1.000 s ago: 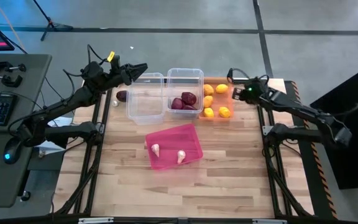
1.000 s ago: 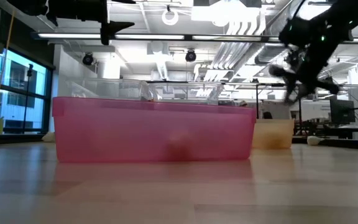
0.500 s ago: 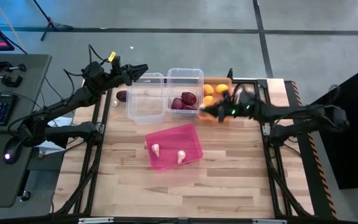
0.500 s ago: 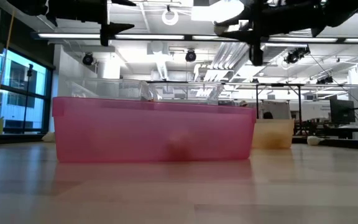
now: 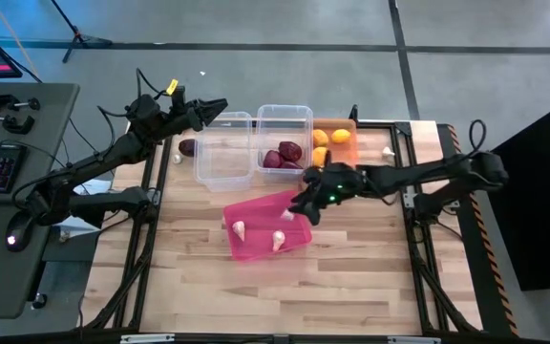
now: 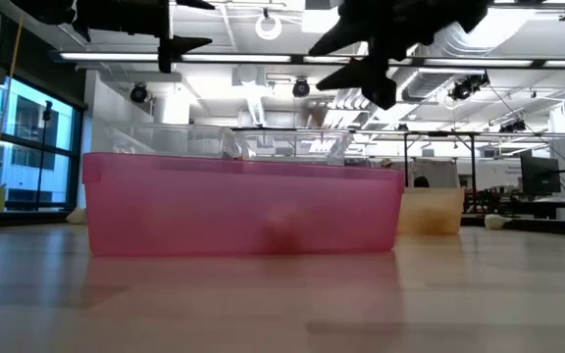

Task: Sort produce into baskets
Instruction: Put the white garlic into the pink bin

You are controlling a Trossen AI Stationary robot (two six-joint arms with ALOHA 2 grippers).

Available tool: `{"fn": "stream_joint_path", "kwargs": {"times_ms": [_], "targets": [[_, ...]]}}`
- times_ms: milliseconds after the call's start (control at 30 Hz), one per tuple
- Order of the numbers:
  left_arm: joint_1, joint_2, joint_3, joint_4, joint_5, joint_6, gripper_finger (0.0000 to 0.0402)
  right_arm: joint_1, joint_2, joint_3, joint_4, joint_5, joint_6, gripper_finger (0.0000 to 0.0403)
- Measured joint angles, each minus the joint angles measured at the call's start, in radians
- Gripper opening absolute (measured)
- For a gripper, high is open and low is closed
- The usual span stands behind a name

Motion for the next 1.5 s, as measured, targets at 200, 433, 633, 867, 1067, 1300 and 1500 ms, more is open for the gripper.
{"fn": "stream_joint_path", "kwargs": {"times_ms": [200, 433, 633, 867, 1067, 1300, 1500], "targets": [[0.000, 0.000, 0.000, 0.000, 0.000, 0.000, 0.0267, -0.023, 0.104, 0.232, -0.354, -0.002, -0.208, 0.0242], [0.000, 0.000, 0.000, 0.000, 0.000, 0.000, 0.0267, -0.108, 0.045, 0.279, -0.612, 0.118, -0.252, 0.0245], [0.000, 0.000, 0.000, -0.001, 0.000, 0.000, 0.0267, -0.215, -0.156, 0.170, -0.779, 0.429, -0.116, 0.0245], [0.000, 0.000, 0.000, -0.001, -0.005, -0.020, 0.0267, -0.515, -0.328, -0.053, -0.948, 0.543, 0.330, 0.0245], [0.000, 0.000, 0.000, 0.002, -0.010, -0.063, 0.0267, -0.739, -0.253, -0.193, -0.779, 0.520, 0.455, 0.0245], [0.000, -0.002, 0.000, 0.013, 0.000, -0.105, 0.0267, -0.840, -0.129, -0.247, -0.761, 0.583, 0.711, 0.0245], [0.000, -0.002, 0.000, 0.013, 0.002, -0.105, 0.0267, -0.865, -0.040, -0.228, -0.714, 0.635, 0.796, 0.0245]]}}
